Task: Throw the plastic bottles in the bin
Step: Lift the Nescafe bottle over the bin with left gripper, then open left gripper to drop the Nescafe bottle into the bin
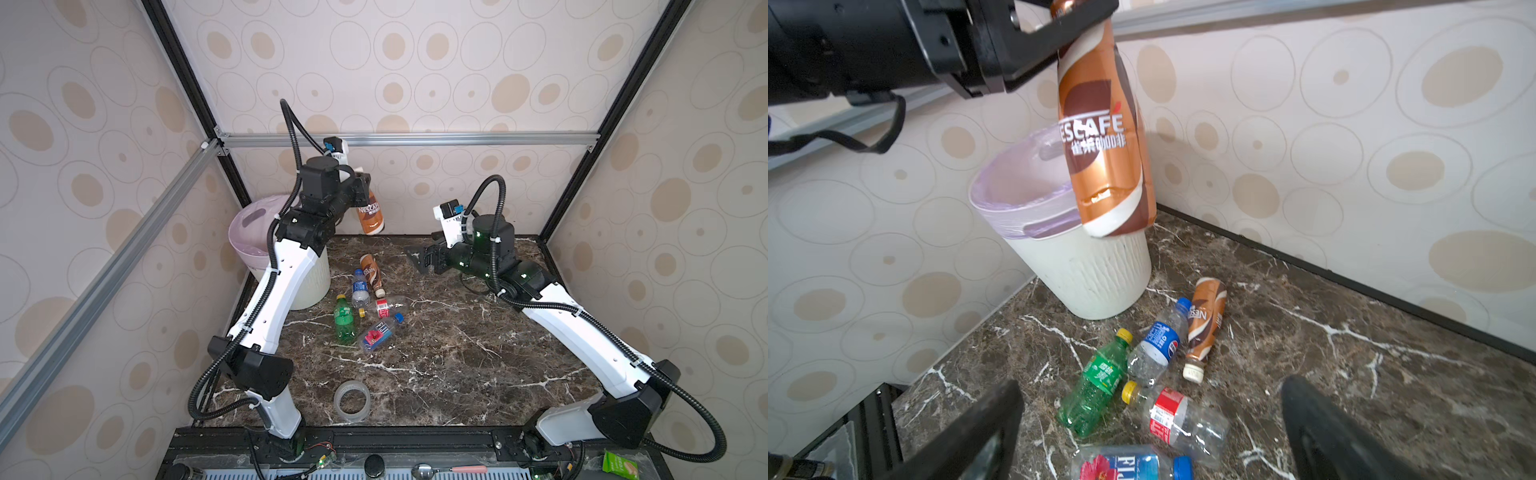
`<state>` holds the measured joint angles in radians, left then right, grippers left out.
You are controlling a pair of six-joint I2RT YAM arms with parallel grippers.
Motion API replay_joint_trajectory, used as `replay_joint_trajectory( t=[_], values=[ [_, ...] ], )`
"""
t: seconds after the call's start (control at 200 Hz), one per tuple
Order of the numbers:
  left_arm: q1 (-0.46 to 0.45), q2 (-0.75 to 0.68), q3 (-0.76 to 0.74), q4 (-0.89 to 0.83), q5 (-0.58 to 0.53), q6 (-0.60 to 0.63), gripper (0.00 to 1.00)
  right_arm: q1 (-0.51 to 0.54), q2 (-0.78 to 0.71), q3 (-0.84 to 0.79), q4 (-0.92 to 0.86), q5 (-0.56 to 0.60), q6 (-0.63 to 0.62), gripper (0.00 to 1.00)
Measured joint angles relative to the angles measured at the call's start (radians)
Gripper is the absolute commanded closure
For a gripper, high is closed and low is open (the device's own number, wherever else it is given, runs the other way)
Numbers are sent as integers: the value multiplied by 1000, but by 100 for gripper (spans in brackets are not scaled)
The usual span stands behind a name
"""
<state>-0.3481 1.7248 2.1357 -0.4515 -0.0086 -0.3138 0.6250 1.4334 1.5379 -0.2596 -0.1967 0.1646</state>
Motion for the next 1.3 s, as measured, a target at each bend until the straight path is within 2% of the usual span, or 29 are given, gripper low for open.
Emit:
replay_joint_trajectory(
  t=[0.08, 0.225, 0.315, 0.5, 0.68, 0.83, 0.895, 0.985, 1.065, 1.185, 1.3],
  values=[
    [1, -8, 48, -13, -72, 58, 69, 0, 24, 37, 29, -42, -14, 0],
    [5, -43, 49, -13, -195, 169, 69, 4, 85, 113, 69, -106, -35, 0],
    [6, -60, 44, -1, -271, 235, 72, 4, 111, 150, 78, -126, -43, 0],
    [6, -174, -104, 143, -420, 392, 72, 6, 119, 196, 80, -138, -69, 0],
    [16, -254, -168, 288, -504, 488, 72, 6, 119, 205, 66, -129, -92, 0],
    [70, -266, -223, 344, -517, 485, 69, 6, 119, 201, 54, -116, -100, 0],
    [107, -247, -254, 335, -519, 465, 61, 6, 119, 200, 45, -114, -102, 0],
    [168, -167, -245, 264, -521, 412, 41, 6, 119, 195, 39, -113, -103, 0],
    [202, -76, -201, 171, -514, 380, 2, 6, 118, 186, 35, -111, -103, 0],
    [211, -39, -204, 76, -447, 330, 1, 7, 119, 173, 20, -101, -103, 0],
    [165, -96, -204, 66, -393, 288, 1, 7, 119, 164, 16, -95, -103, 0]
  ],
)
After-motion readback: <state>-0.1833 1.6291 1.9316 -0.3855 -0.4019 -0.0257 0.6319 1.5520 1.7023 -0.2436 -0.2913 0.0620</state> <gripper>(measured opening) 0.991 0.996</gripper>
